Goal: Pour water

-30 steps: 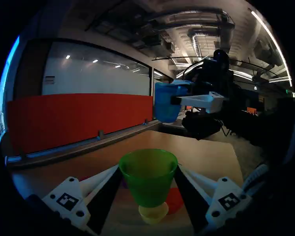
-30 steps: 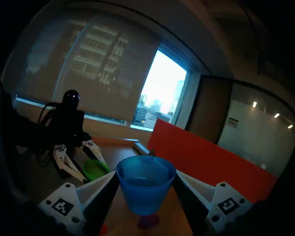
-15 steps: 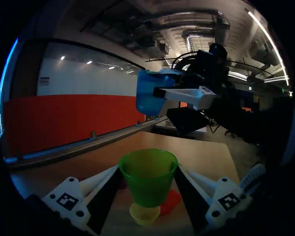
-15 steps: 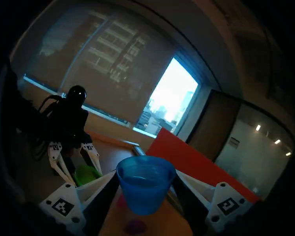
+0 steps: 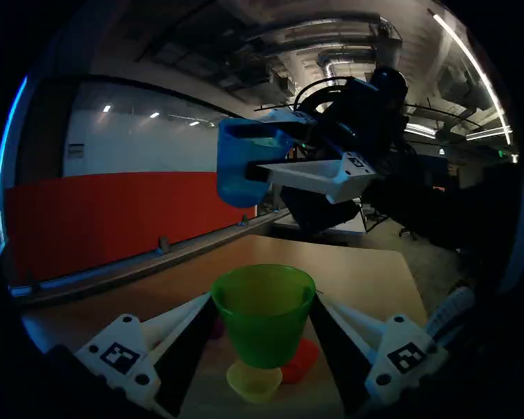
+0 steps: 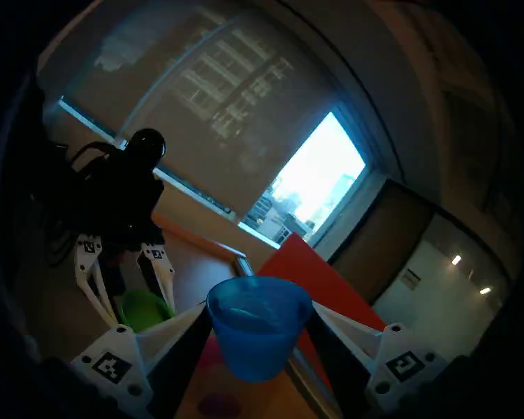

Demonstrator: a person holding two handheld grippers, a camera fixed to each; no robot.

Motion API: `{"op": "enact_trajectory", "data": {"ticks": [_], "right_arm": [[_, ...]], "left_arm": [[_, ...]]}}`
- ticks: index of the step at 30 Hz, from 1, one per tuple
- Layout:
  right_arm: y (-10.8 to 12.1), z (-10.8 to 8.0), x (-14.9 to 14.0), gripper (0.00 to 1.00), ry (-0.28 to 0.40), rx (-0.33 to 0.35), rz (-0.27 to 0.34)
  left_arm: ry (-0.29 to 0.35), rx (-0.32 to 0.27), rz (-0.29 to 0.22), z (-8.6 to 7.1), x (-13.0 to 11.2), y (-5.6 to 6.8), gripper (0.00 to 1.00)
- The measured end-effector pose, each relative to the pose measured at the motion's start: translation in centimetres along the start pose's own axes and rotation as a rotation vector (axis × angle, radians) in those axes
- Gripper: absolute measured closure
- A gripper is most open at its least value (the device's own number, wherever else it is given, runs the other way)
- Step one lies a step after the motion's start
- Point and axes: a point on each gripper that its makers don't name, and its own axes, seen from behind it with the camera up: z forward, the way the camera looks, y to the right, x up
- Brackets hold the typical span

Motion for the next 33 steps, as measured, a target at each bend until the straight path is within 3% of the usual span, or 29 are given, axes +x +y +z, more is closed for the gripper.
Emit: {"op": "enact_trajectory", "data": {"ticks": [22,33], "right_arm": [[0.1,1.3,0.8,0.1,-0.036,-0.016,-0.229],[0.4,1.7,0.6,0.09,-0.062,-0.017,-0.351]], "left_arm": [[0.006,-0.004,0.05,0.0,0.4,0.5,0.13],[0.013,-0.012,0.038,0.2,0.7,0.7,0.13]]}}
